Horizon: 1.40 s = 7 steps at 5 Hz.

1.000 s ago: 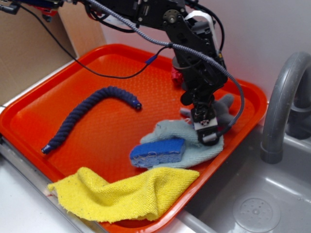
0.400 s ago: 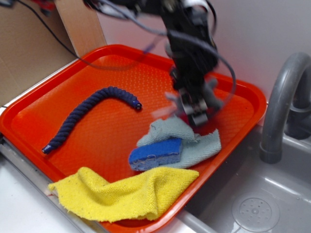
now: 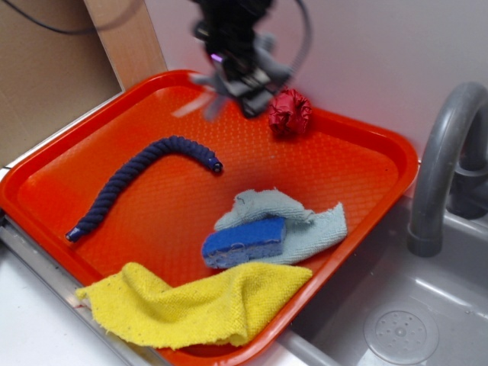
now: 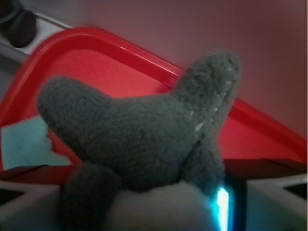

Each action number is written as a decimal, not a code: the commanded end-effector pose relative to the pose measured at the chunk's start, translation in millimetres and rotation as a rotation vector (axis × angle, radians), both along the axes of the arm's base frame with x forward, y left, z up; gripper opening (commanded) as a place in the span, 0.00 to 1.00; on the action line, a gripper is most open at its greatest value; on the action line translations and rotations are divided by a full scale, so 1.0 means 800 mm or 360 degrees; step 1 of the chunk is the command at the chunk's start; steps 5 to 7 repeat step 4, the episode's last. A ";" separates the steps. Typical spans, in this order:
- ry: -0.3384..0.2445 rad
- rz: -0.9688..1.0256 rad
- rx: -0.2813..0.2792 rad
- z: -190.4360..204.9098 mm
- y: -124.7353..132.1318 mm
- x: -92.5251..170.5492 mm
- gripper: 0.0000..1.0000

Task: Grab the gray animal.

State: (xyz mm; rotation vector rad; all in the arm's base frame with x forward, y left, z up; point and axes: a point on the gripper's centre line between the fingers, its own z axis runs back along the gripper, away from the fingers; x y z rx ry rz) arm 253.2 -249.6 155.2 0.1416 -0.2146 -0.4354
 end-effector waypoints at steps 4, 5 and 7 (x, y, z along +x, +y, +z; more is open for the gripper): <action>-0.0109 0.0716 -0.0108 0.078 0.110 -0.058 1.00; -0.0109 0.0716 -0.0108 0.078 0.110 -0.058 1.00; -0.0109 0.0716 -0.0108 0.078 0.110 -0.058 1.00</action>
